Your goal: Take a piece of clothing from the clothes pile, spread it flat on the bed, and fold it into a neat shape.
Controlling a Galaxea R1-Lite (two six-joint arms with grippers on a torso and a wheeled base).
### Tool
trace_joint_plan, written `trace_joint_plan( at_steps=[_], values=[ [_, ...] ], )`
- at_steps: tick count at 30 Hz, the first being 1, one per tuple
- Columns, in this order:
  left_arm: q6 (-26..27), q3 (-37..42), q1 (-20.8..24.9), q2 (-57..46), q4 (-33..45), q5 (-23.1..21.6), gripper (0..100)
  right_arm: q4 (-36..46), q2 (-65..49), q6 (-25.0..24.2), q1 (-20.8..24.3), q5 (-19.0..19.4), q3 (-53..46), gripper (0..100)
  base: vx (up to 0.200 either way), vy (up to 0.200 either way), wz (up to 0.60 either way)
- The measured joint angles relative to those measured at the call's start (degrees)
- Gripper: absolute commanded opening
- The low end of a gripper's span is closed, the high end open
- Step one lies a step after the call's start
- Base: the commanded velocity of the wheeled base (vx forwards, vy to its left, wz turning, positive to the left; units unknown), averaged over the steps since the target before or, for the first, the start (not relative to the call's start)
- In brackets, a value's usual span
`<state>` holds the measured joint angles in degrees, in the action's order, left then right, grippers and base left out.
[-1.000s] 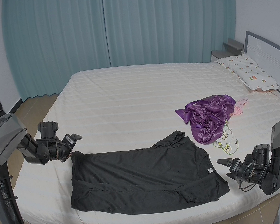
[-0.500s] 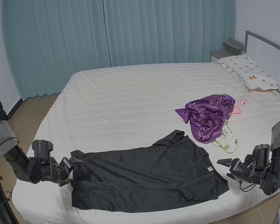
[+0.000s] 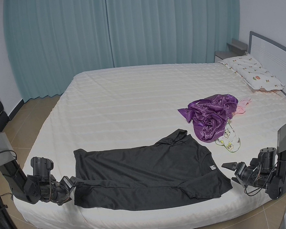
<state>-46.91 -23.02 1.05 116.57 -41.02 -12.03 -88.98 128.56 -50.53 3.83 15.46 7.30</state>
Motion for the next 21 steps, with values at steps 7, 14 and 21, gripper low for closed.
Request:
trace_joint_plan(
  at_steps=[7,14,21],
  values=[
    [4.1,4.5,4.0,2.4,-6.9,4.8,100,0.0,-0.1,0.0,-0.1,0.0,-0.1,100,0.0,0.0,0.0],
    [5.1,7.7,6.0,7.1,-15.7,10.3,100,0.0,-0.1,0.0,0.0,-1.1,-0.1,100,0.0,0.0,0.0],
    [5.3,8.8,7.2,9.6,-16.0,12.7,100,0.0,0.1,0.0,0.6,-2.1,0.0,100,0.0,0.0,0.0]
  ],
)
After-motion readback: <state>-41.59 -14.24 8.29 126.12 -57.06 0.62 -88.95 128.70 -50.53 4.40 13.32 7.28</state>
